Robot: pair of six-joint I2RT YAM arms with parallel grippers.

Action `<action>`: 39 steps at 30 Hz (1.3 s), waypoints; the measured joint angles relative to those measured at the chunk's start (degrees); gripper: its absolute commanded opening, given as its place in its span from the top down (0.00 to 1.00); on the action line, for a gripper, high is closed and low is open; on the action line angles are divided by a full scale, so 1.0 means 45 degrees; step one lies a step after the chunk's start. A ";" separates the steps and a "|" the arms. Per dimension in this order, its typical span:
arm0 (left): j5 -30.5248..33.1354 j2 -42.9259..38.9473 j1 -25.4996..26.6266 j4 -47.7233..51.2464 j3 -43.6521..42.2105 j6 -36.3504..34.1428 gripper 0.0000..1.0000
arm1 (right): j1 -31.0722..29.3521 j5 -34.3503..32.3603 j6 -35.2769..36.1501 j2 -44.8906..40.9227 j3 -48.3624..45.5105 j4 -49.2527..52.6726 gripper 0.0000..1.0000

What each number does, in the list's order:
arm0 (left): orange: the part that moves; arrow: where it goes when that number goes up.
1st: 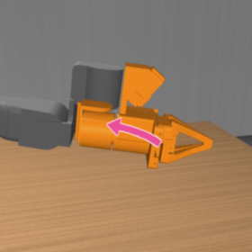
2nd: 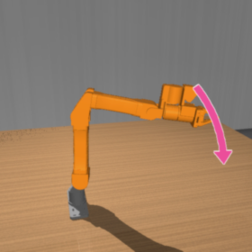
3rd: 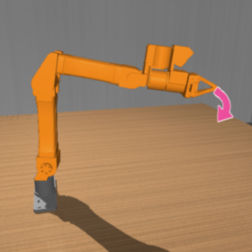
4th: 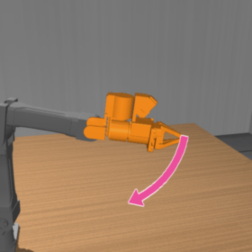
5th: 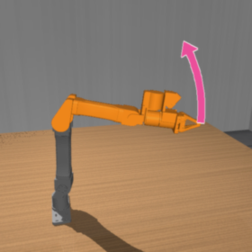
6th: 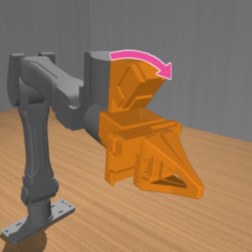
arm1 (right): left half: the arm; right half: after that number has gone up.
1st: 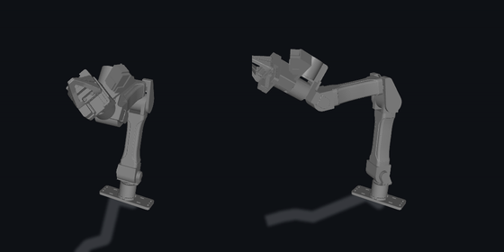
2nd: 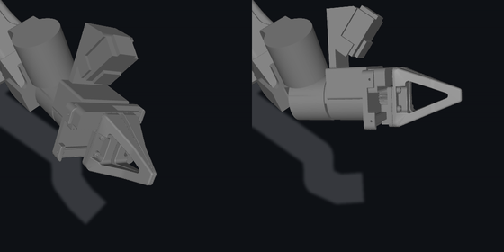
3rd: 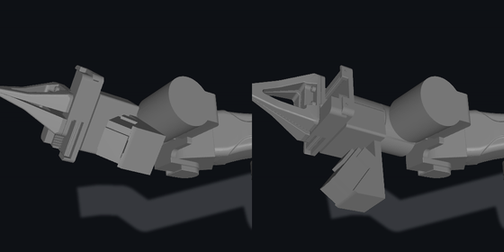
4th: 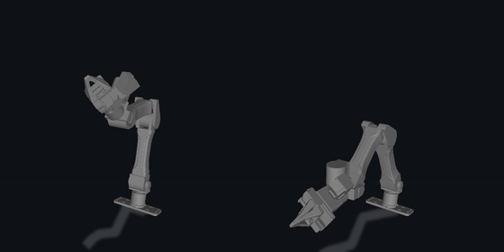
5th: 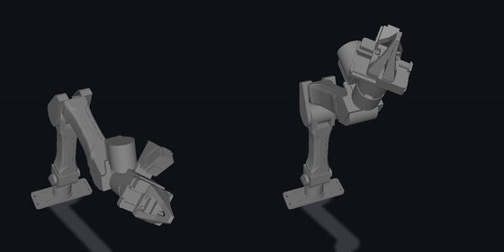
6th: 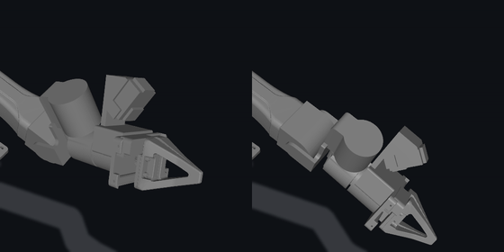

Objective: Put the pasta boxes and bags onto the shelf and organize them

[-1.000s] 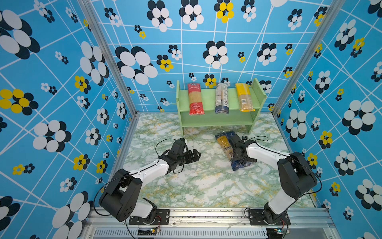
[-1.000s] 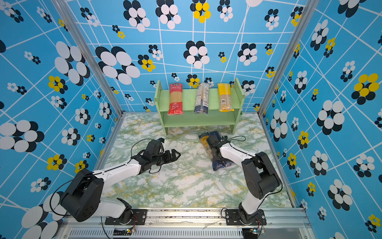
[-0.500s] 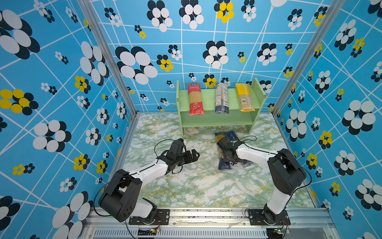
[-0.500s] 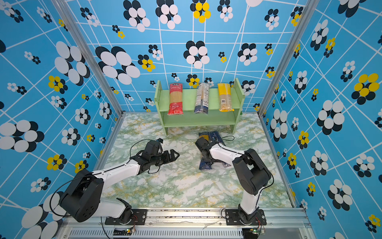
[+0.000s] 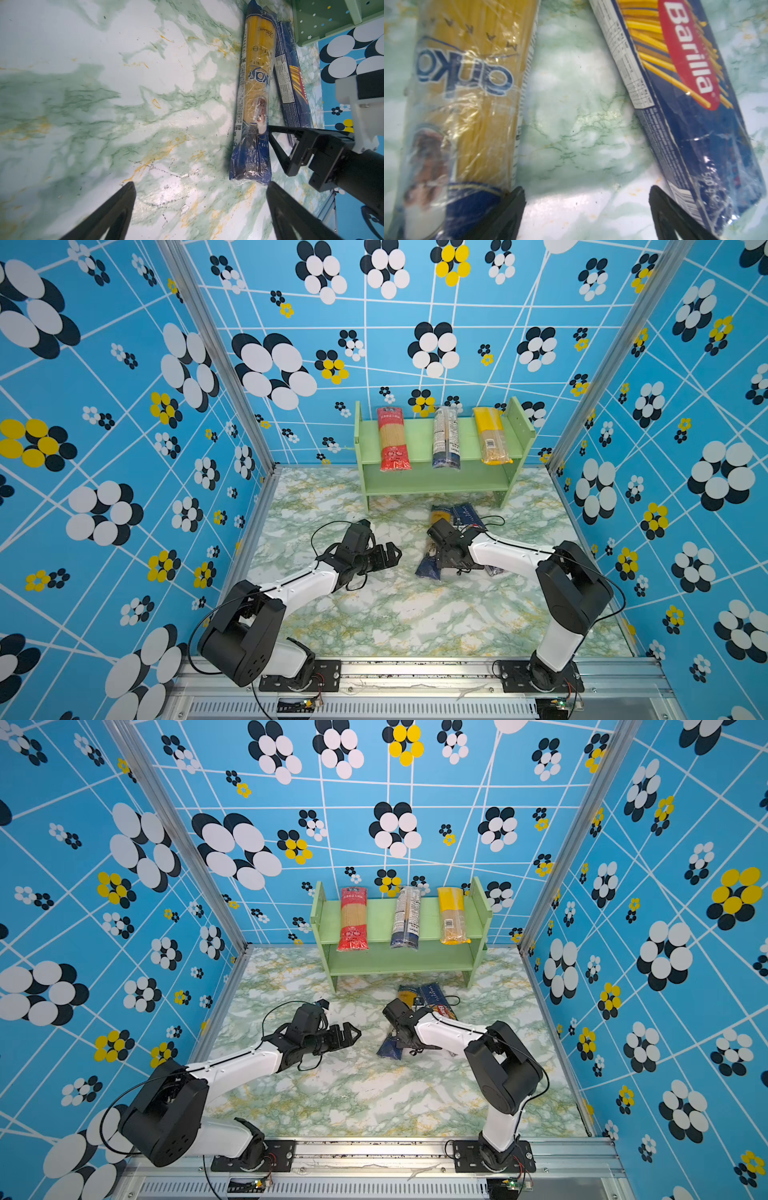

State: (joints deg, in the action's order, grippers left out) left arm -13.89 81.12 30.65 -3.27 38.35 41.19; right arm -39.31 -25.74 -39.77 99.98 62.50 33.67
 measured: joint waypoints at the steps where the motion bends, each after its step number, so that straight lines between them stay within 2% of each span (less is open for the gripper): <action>1: 0.0083 0.0034 0.0146 0.0058 0.0073 -0.0083 0.01 | 0.0063 0.0039 0.0053 -0.0262 -0.0078 0.0019 0.04; 15: 0.1792 0.2603 0.2681 0.0695 0.2637 -0.1404 0.01 | 0.1404 0.0355 0.0466 -0.3162 -0.1598 0.0053 0.04; 25: 0.3240 0.3993 0.3871 0.0554 0.3687 -0.1933 0.01 | 0.1783 0.0563 0.0457 -0.3701 -0.2176 -0.0005 0.03; 39: 0.5323 0.5629 0.4828 -0.1360 0.3808 -0.2356 0.01 | 0.1899 0.0631 0.0457 -0.3784 -0.2390 -0.0029 0.03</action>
State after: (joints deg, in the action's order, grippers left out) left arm 10.07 106.45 52.38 -9.39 55.48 30.59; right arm -30.76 -22.90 -37.71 82.96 51.75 33.54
